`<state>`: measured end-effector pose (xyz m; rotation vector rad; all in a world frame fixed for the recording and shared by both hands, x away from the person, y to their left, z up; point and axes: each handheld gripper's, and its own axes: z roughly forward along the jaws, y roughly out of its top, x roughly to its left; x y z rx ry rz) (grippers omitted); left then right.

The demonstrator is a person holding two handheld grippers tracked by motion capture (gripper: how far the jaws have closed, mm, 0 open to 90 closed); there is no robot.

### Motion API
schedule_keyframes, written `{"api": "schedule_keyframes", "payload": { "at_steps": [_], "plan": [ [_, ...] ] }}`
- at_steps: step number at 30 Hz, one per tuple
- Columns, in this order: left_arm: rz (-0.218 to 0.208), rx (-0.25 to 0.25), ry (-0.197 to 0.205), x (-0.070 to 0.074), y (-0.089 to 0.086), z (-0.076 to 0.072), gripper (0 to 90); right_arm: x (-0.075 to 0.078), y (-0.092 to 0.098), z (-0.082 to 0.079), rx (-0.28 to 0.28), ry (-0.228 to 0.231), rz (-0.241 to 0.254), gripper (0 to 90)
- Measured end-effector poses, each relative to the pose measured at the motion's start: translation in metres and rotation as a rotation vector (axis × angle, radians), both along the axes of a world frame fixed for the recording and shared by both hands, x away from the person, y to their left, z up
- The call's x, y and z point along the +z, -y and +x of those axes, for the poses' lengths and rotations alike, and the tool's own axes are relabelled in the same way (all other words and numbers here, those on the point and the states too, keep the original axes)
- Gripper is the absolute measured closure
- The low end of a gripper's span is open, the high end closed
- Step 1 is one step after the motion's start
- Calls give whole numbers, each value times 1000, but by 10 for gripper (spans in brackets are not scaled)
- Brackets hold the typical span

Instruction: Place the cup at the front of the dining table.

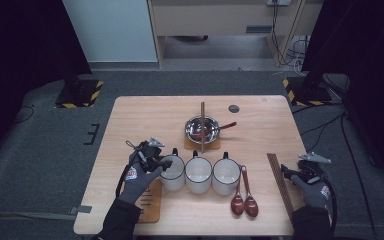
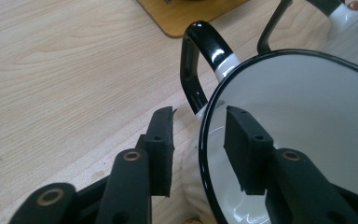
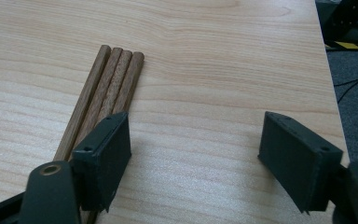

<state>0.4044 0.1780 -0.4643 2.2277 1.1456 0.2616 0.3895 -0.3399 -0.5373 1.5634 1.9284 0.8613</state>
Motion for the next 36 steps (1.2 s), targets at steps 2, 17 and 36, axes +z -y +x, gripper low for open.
{"api": "schedule_keyframes", "payload": {
  "at_steps": [2, 17, 36],
  "plan": [
    [11, -10, -11, 0, 1, 0, 673, 0, 0, 0, -2, 1, -3, 232],
    [51, -18, -37, -2, 1, 2, 773, -1, 1, 1, -15, -14, -1, 145],
    [93, 5, -26, 0, 2, -2, 802, -1, 1, 2, -21, -20, -4, 116]
  ]
}}
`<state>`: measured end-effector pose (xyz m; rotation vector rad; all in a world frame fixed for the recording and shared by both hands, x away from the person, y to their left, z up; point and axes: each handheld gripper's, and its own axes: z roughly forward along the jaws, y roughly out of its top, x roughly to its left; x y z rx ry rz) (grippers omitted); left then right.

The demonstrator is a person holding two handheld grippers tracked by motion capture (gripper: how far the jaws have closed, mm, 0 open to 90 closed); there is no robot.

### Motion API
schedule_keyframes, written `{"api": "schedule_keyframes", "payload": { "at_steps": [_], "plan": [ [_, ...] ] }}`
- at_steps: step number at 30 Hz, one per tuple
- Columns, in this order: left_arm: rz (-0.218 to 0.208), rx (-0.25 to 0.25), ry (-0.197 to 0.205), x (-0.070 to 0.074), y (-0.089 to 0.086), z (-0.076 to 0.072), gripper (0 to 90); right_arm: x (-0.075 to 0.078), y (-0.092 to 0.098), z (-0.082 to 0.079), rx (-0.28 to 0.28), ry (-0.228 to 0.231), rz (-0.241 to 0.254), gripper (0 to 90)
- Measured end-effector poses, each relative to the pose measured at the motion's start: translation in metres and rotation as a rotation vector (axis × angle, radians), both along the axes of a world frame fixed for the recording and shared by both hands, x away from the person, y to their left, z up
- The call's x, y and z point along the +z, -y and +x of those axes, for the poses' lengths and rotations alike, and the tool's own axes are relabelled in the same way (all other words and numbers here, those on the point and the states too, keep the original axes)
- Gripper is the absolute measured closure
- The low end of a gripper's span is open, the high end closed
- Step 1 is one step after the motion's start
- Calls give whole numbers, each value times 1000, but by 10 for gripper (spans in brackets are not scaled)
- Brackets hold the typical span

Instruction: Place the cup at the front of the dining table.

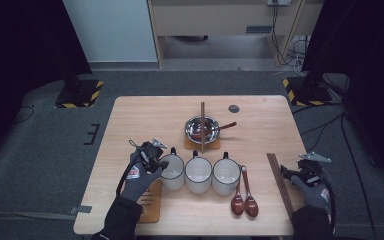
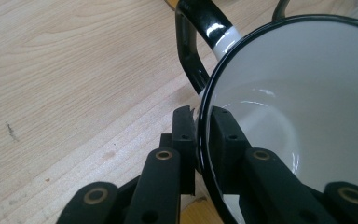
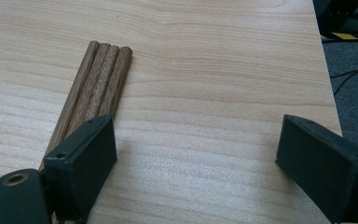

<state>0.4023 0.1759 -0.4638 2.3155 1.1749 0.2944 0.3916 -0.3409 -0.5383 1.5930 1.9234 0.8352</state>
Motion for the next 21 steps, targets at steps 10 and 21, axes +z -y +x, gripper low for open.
{"api": "schedule_keyframes", "payload": {
  "at_steps": [10, 21],
  "plan": [
    [-60, 47, 31, -2, -11, -10, 805, 0, 0, 0, -3, -1, 1, 110],
    [-106, 86, 92, 3, -22, -18, 814, 0, 0, 0, -3, -1, 0, 110]
  ]
}}
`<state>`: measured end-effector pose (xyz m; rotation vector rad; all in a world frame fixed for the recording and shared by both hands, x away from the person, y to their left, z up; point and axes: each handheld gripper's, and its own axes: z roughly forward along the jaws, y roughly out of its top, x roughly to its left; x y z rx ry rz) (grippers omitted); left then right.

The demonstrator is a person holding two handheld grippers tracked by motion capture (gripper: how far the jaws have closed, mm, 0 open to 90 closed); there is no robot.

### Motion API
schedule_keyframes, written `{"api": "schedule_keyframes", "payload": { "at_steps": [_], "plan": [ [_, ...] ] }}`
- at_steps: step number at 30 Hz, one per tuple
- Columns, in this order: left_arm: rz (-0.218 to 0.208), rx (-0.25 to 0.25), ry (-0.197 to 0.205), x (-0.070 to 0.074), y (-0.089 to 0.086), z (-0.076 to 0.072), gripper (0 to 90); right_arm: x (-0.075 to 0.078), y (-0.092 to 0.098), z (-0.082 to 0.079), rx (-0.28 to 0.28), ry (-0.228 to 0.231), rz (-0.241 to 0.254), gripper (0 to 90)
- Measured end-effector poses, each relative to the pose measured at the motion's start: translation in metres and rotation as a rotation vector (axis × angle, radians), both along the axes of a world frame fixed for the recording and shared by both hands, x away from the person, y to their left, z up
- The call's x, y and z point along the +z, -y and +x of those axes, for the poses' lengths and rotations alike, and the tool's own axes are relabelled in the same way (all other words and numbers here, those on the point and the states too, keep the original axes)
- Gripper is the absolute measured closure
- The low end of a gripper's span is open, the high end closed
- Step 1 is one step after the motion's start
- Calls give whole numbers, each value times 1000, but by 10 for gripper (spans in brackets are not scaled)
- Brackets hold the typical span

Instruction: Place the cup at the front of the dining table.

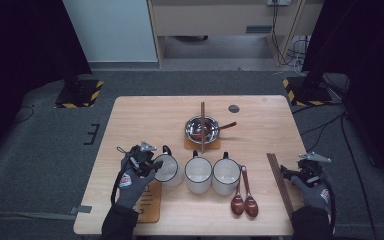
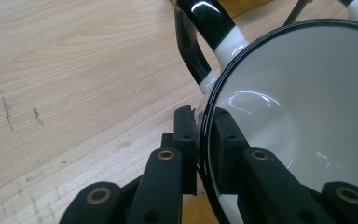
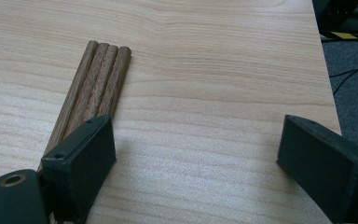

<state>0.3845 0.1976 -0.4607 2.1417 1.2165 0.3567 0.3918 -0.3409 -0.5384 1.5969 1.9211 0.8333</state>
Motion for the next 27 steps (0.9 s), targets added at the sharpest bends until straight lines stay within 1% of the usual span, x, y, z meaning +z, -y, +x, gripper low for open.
{"api": "schedule_keyframes", "payload": {
  "at_steps": [4, 8, 13, 19, 20, 27],
  "plan": [
    [-12, 1, 21, 6, -2, -2, 815, 0, 0, 0, 0, 0, 0, 110],
    [-19, 3, 45, 16, -2, -2, 816, 0, 0, 0, 1, 0, -1, 110],
    [-22, 16, 76, 28, -5, 0, 816, 0, 0, 0, 1, 0, -1, 110],
    [-25, 36, 102, 41, -7, 8, 817, 0, 0, 0, 0, 0, 1, 110],
    [-16, 36, 107, 44, -8, 11, 817, 0, 0, 0, 0, 0, 1, 110],
    [-29, 67, 127, 56, -11, 23, 818, 0, 0, 0, 0, 0, 0, 110]
  ]
}}
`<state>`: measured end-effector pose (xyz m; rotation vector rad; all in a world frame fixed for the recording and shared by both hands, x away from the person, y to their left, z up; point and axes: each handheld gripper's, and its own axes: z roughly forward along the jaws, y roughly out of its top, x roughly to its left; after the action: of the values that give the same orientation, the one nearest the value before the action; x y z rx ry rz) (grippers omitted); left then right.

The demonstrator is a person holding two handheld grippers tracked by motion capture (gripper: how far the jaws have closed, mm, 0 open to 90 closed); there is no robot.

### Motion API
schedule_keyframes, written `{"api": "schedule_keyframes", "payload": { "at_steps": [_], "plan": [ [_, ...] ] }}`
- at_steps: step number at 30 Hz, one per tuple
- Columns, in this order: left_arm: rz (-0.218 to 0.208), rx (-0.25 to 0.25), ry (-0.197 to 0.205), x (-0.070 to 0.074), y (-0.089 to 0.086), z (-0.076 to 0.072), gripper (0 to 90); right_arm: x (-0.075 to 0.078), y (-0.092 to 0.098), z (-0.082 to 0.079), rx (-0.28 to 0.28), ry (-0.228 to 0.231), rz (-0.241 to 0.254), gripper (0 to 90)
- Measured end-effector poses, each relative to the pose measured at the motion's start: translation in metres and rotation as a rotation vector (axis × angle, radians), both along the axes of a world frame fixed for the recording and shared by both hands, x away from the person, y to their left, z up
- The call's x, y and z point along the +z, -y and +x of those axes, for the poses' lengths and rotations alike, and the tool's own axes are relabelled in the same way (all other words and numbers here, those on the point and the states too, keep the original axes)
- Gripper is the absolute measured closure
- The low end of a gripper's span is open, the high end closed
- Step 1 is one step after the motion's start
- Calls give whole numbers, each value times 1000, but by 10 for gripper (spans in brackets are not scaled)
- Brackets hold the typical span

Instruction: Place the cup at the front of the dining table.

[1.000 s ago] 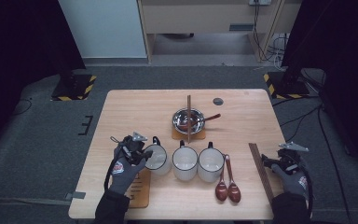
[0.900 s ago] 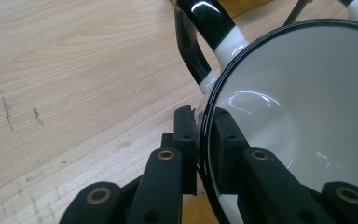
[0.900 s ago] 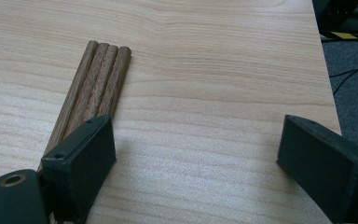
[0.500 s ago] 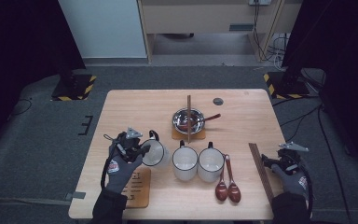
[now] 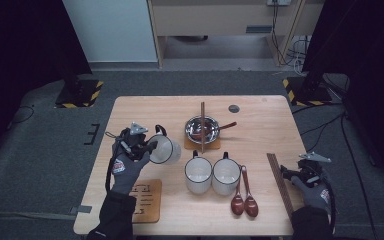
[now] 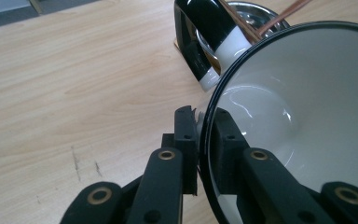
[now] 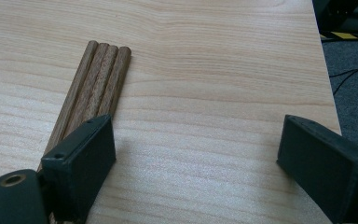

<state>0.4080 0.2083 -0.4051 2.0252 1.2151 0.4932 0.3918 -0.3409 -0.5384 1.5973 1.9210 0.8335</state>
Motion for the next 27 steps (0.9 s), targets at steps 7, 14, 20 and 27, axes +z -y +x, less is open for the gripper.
{"api": "schedule_keyframes", "payload": {
  "at_steps": [7, 14, 20, 27],
  "plan": [
    [0, 22, 2, 3, 1, 17, 818, 0, 0, 0, 0, 0, -2, 106],
    [18, 49, -24, 1, 3, 41, 819, 0, 0, 0, 0, 0, -1, 105],
    [24, 75, -47, -5, 3, 59, 819, 0, 0, 0, -2, -2, -1, 105],
    [32, 79, -82, -17, 8, 73, 820, 0, 0, 0, -1, -1, -1, 104]
  ]
}}
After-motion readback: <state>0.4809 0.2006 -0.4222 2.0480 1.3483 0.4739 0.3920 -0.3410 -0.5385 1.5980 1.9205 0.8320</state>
